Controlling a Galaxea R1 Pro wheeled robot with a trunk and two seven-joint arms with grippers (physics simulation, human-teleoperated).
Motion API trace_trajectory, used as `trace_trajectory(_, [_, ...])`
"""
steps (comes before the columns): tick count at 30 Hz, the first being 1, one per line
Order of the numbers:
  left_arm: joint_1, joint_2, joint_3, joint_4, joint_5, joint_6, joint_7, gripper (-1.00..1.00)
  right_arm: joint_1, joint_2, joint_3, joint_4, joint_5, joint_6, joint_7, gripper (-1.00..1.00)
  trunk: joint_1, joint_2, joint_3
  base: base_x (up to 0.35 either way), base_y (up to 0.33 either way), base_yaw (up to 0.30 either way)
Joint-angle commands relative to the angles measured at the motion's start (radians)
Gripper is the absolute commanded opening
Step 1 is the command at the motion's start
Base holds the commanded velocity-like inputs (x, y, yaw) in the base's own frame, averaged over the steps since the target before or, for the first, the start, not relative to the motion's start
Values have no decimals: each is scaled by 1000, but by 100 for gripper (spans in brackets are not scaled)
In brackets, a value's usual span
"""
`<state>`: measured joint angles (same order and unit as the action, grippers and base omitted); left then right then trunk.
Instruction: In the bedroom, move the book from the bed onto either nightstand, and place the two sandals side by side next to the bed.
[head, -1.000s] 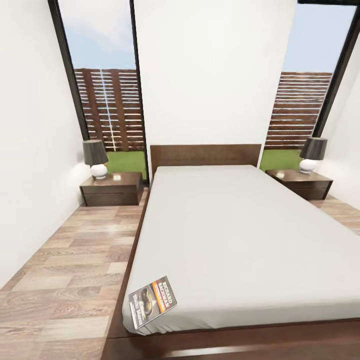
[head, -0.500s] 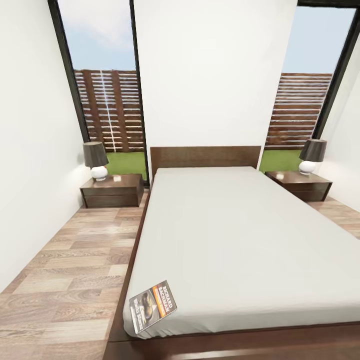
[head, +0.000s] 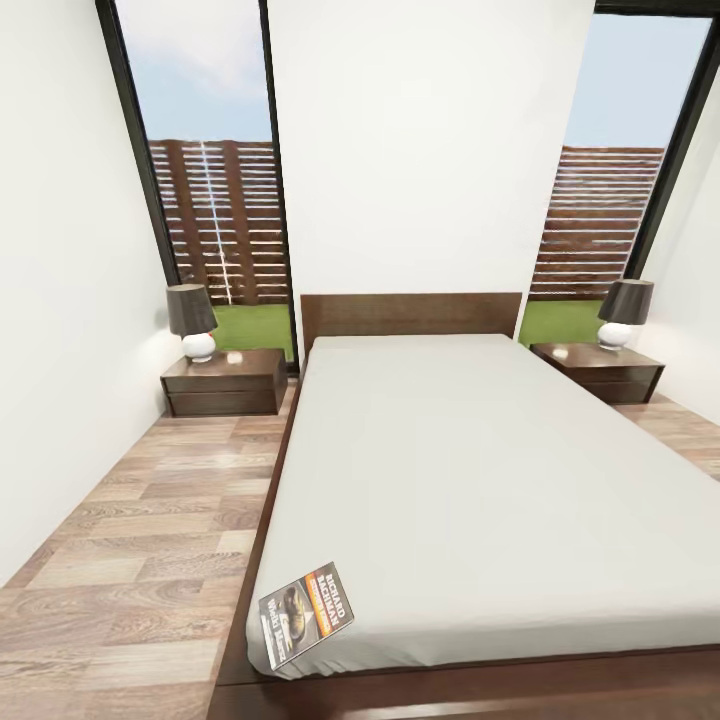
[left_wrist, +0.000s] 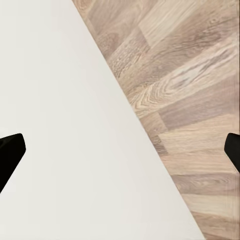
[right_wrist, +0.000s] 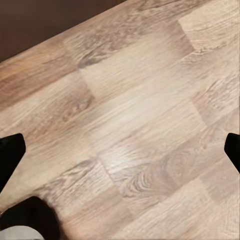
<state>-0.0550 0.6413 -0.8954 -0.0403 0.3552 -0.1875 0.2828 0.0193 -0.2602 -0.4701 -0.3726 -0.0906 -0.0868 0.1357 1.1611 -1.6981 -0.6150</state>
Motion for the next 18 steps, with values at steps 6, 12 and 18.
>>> trace_trajectory(6, [8,-23,-8,0,9,0,3,100,-43,27,29,-1,-5,-1,165,100,-4,7,2,0,0,0])
trace_trajectory(12, [12,-36,-7,0,9,4,3,100,-66,38,57,1,-1,-1,289,100,-27,49,21,0,0,0])
trace_trajectory(18, [13,-47,-7,0,10,8,2,100,-76,43,102,2,2,-1,385,100,-38,70,31,0,0,0])
